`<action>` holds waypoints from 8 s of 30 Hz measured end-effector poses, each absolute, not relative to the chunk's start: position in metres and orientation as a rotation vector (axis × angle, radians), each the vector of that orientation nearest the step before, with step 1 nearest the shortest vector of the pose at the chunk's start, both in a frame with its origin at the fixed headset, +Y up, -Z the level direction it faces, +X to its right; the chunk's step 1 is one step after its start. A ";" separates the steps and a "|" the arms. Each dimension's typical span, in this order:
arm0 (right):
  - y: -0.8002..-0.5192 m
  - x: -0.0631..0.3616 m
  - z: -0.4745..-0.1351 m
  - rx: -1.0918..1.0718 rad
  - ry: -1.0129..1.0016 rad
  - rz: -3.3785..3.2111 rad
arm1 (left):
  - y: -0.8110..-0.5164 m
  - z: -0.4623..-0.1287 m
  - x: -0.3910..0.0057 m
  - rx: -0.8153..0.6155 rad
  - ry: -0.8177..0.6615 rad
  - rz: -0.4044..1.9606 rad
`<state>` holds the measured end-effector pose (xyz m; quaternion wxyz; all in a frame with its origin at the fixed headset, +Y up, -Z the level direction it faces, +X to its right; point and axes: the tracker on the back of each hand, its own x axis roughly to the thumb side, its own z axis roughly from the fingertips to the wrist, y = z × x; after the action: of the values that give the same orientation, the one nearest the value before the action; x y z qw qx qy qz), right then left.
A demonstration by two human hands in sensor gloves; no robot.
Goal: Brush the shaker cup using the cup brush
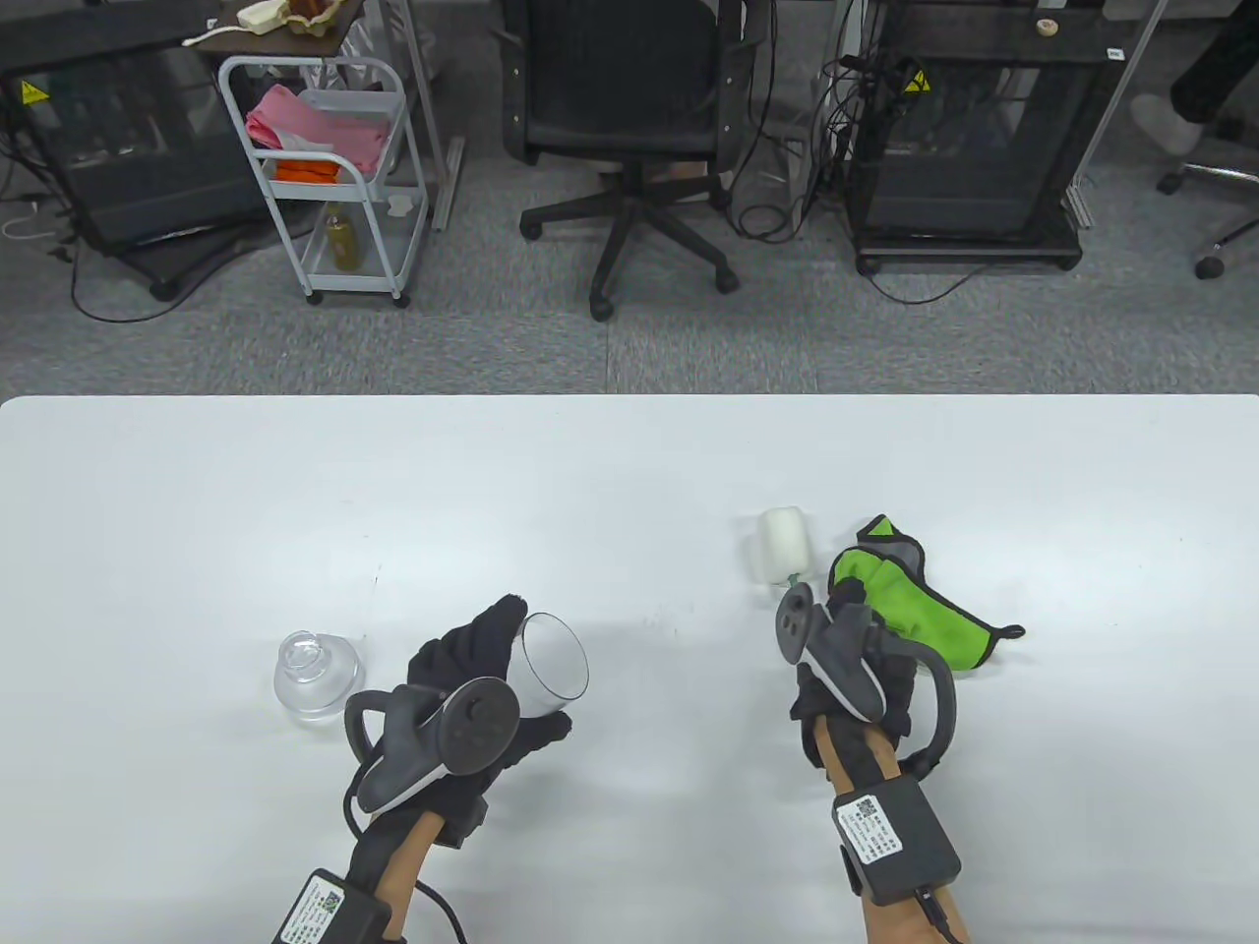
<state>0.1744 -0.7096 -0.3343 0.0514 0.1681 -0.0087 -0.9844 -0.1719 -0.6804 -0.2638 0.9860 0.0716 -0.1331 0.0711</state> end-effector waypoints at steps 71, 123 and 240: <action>-0.663 0.068 -0.246 -0.997 0.503 -4.135 | -0.692 -0.259 -0.161 0.029 -0.226 1.423; -0.662 0.066 -0.239 -1.314 0.707 -3.942 | -0.689 -0.251 -0.134 -0.132 -0.377 1.647; -0.665 0.160 -0.260 -0.473 0.698 -4.096 | -0.715 -0.330 -0.182 -0.138 0.015 -0.061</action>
<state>0.1596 -0.6648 -0.2597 -0.4972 -0.0982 0.1449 -0.8498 -0.1818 -0.7153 -0.3304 0.9971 -0.0691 0.0073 -0.0305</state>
